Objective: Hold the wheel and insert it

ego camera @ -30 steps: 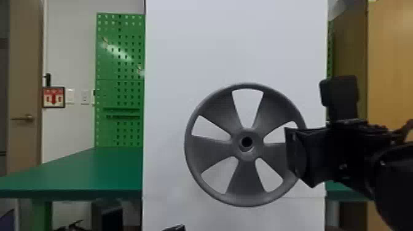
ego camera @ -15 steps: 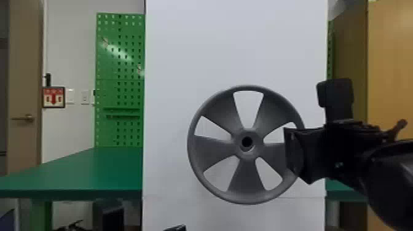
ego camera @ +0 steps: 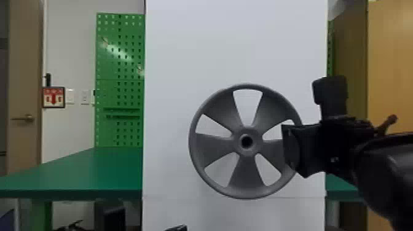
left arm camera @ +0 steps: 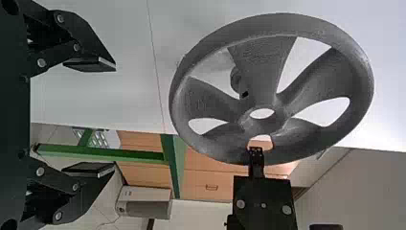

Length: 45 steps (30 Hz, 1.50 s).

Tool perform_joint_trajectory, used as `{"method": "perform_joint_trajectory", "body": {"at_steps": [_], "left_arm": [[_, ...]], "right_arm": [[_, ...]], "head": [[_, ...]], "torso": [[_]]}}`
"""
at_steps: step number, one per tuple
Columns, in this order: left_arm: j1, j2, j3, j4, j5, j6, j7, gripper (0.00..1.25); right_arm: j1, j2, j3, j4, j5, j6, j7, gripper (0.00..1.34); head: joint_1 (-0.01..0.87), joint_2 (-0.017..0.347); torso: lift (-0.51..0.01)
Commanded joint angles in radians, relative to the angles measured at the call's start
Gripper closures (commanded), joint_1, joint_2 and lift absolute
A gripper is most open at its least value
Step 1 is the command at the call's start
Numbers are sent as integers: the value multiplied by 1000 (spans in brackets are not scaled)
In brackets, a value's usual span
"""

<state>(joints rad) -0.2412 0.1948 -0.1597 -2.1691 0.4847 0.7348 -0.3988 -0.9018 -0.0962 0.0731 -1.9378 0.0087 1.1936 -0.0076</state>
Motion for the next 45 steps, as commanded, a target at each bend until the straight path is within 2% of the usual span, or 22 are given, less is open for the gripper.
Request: {"method": "perform_joint_trajectory", "body": {"at_steps": [1, 34, 45], "left_arm": [[-1, 0, -1, 2, 2, 0, 0, 502], [-9, 0, -11, 9, 6, 0, 0, 502], [-10, 0, -12, 11, 8, 0, 0, 502]], "right_arm": [[-8, 3, -3, 23, -1, -9, 0, 1021], [-34, 1, -9, 145, 10, -77, 0, 1021], [-31, -2, -19, 178, -6, -141, 0, 1021]], "head": [[0, 15], [0, 15], [0, 15]], "torso": [[-491], [-491], [-491]]}}
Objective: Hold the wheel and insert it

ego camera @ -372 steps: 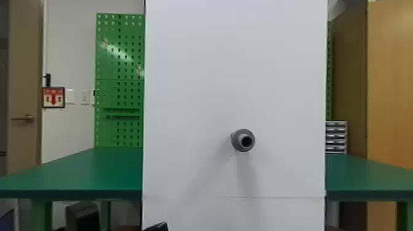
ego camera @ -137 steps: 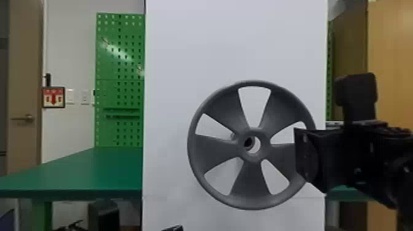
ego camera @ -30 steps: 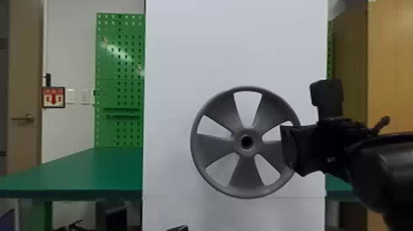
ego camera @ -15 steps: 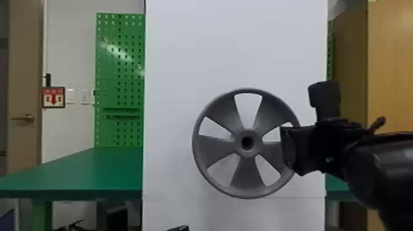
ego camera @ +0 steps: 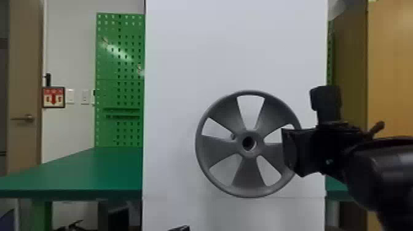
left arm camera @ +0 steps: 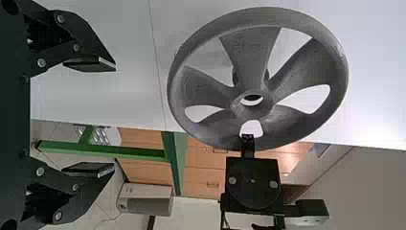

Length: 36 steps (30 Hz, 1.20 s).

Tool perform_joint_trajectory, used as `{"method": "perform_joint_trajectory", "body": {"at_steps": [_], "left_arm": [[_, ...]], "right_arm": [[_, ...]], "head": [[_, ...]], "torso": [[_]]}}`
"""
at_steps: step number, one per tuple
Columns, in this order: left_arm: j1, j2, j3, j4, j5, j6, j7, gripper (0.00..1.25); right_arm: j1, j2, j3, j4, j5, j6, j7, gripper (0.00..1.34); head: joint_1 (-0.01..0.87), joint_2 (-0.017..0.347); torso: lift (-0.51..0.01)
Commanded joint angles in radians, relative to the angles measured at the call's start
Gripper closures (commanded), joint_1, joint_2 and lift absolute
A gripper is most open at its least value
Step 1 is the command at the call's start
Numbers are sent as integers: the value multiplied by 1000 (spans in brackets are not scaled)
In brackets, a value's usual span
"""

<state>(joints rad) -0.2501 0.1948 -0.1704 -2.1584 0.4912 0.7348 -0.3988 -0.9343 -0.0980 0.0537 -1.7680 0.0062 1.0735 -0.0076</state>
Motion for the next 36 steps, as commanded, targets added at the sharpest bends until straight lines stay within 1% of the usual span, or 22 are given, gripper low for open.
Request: {"method": "perform_joint_trajectory", "body": {"at_steps": [1, 24, 31, 36], "left_arm": [[-1, 0, -1, 2, 1, 0, 0, 502], [-3, 2, -5, 2, 3, 0, 0, 502], [-3, 0, -5, 2, 1, 0, 0, 502], [-3, 0, -5, 2, 3, 0, 0, 502]], "right_arm": [[2, -2, 2, 12, -3, -27, 0, 1021], [-15, -9, 2, 59, -3, -60, 0, 1021], [-17, -8, 0, 73, -6, -75, 0, 1021], [-17, -2, 5, 81, -8, -87, 0, 1021]], "head": [[0, 15], [0, 15], [0, 15], [0, 15]], "torso": [[-491], [-491], [-491], [-491]]}}
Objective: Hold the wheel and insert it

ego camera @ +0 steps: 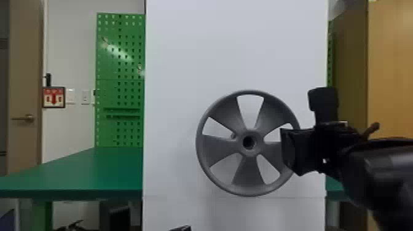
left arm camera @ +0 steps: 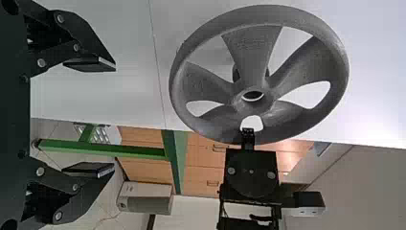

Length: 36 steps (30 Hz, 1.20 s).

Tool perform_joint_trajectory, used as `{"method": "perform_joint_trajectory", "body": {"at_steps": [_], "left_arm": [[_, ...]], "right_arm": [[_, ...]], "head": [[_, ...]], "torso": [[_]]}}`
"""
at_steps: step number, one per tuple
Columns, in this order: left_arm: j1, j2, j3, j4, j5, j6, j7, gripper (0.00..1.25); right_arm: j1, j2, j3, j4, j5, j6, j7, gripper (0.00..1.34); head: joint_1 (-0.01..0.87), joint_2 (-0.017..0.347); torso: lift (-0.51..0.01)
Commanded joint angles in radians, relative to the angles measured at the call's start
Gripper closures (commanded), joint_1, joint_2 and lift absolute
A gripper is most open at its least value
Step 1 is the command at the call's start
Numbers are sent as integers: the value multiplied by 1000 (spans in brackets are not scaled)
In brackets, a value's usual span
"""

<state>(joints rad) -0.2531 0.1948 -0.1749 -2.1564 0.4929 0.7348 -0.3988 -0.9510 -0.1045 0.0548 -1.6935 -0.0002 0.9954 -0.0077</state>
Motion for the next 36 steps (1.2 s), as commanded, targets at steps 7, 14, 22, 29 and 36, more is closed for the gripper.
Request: {"method": "perform_joint_trajectory", "body": {"at_steps": [7, 14, 22, 29, 36], "left_arm": [[0, 0, -1, 0, -1, 0, 0, 502], [0, 0, -1, 1, -1, 0, 0, 502], [0, 0, -1, 1, -1, 0, 0, 502], [-2, 0, -1, 1, 1, 0, 0, 502], [-2, 0, -3, 1, 1, 0, 0, 502]], "right_arm": [[-6, 14, 8, 18, 0, -18, 0, 1021], [-14, 19, 5, 35, 6, -29, 0, 1021], [-21, 20, -1, 60, 14, -37, 0, 1021], [-21, 26, -4, 80, 20, -52, -2, 1021], [-31, 37, -13, 107, 22, -67, -11, 1021]], "head": [[0, 15], [0, 15], [0, 15], [0, 15], [0, 15]], "torso": [[-491], [-491], [-491], [-491], [-491]]}}
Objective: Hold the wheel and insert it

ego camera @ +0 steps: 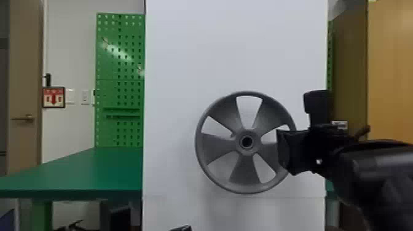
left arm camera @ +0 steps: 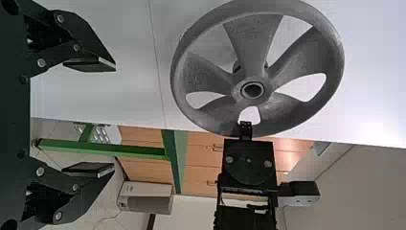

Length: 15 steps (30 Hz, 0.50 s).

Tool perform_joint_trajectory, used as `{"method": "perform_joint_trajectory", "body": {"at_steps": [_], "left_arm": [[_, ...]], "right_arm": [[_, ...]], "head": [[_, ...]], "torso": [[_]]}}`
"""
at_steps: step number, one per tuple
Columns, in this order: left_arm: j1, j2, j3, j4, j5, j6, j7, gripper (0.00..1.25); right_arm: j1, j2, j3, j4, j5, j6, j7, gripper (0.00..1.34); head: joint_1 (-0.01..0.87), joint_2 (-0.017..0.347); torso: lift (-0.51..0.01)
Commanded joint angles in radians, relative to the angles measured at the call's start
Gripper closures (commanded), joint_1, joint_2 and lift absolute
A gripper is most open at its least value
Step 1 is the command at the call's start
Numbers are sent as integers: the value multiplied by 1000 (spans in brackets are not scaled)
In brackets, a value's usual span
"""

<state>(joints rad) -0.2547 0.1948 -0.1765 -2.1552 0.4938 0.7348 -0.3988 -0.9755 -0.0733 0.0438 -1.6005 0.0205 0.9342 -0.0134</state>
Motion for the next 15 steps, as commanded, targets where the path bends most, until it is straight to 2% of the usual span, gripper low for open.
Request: {"method": "perform_joint_trajectory", "body": {"at_steps": [1, 15], "left_arm": [[-2, 2, -1, 0, 0, 0, 0, 502], [-2, 2, -3, 1, 0, 0, 0, 502]], "right_arm": [[-8, 9, -2, 19, 1, -8, -8, 1021], [-28, 20, -19, 74, -1, -38, -43, 1021]], "head": [[0, 15], [0, 15]], "torso": [[-491], [-491]]}}
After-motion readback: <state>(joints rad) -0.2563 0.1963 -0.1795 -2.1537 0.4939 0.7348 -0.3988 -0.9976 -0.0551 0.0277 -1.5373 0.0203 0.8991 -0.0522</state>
